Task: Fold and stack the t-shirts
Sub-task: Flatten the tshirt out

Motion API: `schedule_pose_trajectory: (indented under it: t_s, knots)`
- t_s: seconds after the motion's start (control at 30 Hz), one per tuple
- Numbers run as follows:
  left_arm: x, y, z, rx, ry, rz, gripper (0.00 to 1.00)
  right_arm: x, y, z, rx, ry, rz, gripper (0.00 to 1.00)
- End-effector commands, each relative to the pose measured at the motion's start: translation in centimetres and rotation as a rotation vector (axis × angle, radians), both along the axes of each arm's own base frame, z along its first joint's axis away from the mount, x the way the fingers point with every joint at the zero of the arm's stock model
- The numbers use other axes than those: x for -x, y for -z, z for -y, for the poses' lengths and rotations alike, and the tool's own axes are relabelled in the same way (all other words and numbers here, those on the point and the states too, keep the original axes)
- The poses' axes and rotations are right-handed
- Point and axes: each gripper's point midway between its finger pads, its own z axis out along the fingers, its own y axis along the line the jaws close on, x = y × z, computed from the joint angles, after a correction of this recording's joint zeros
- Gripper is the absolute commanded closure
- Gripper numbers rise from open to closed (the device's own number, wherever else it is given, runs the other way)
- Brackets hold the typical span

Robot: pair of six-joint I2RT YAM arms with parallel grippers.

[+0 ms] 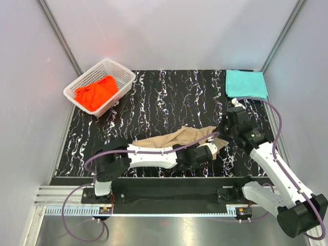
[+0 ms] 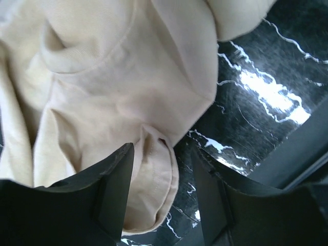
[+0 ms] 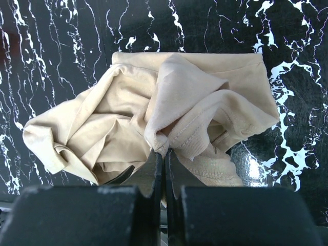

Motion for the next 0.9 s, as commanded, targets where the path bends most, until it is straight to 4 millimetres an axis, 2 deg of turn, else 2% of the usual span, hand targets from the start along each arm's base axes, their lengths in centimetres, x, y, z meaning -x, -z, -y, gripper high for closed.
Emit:
schedule_pose_trajectory:
  t_s: [0.0, 0.37, 0.47, 0.5, 0.6, 0.73, 0.83, 0.87]
  knots:
    - [-1.7, -2.2, 2.0, 0.076, -0.049, 0.076, 0.48, -0.7, -2.0, -0.1, -0.034, 0.013, 0.070, 1.00]
    - [-1.5, -0.5, 2.2, 0.066, -0.041, 0.059, 0.60, -0.5, -2.4, -0.1, -0.037, 0.013, 0.078, 1.00]
    - [-1.6, -0.6, 2.2, 0.072, -0.052, 0.065, 0.78, -0.5, -2.3, -0.1, -0.034, 0.011, 0.075, 1.00]
    - [-1.7, -0.8, 2.0, 0.075, -0.059, 0.074, 0.88, -0.5, -2.3, 0.0, -0.034, 0.015, 0.076, 1.00]
    - [-1.8, -1.3, 2.1, 0.101, -0.070, 0.073, 1.00, -0.4, -2.2, 0.0, -0.032, 0.014, 0.070, 1.00]
    - [-1.9, -1.8, 1.5, 0.120, -0.098, 0.070, 1.00, -0.3, -2.4, 0.1, -0.038, 0.021, 0.074, 1.00]
    - [-3.0, -4.1, -0.7, 0.111, -0.206, 0.100, 1.00, -0.3, -2.6, 0.3, -0.029, 0.028, 0.076, 1.00]
    - [-4.2, -6.6, -1.9, 0.152, -0.274, 0.136, 1.00, -0.5, -2.7, 0.3, -0.026, 0.027, 0.076, 1.00]
